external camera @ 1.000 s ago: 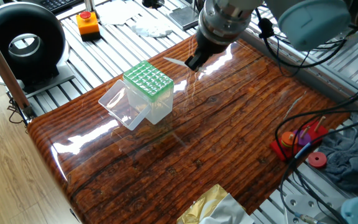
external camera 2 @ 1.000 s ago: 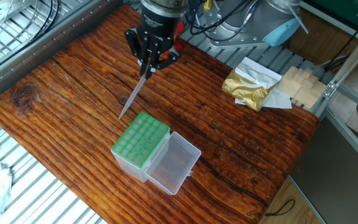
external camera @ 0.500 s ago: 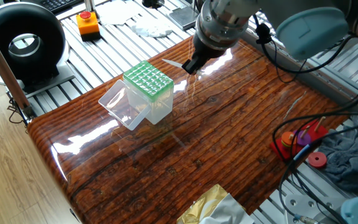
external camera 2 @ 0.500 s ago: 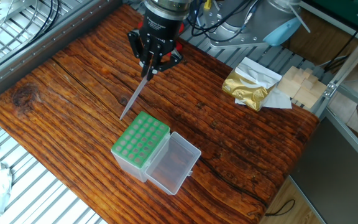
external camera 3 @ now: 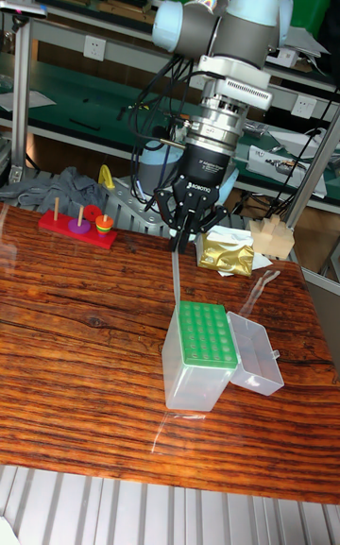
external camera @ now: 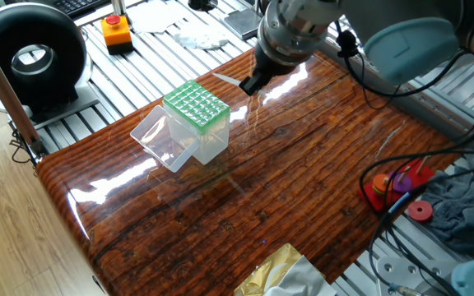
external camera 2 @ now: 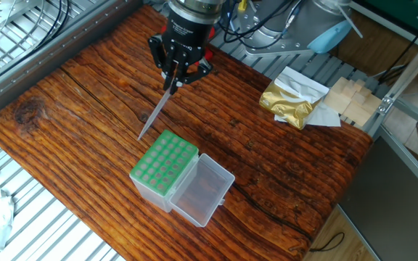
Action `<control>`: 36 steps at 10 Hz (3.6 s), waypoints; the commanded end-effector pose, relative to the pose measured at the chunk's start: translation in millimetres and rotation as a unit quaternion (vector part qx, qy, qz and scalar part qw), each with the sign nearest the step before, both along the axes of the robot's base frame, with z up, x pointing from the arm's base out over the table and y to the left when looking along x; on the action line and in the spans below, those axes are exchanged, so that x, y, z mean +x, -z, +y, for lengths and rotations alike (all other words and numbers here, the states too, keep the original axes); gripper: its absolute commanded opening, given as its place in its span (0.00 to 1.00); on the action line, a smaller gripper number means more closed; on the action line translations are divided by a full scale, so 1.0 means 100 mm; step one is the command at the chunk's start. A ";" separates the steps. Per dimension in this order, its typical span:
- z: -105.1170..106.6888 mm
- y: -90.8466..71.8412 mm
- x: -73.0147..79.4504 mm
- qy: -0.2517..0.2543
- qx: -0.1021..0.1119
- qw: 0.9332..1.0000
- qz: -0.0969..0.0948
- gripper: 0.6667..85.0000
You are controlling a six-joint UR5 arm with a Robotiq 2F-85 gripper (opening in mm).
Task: Insert a large pipette tip into the holder for large pipette tips
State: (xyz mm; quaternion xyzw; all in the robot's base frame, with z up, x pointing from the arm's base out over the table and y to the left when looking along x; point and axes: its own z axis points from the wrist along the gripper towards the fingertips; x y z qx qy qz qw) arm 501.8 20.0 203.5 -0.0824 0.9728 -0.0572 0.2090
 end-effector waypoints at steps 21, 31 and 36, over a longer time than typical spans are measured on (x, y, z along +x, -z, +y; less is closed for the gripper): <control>0.38 -0.51 0.84 -0.014 0.016 0.999 0.032 0.00; 0.22 -0.78 0.76 -0.085 -0.067 0.992 0.065 0.00; -0.03 -0.78 0.52 -0.271 -0.226 0.922 0.158 0.00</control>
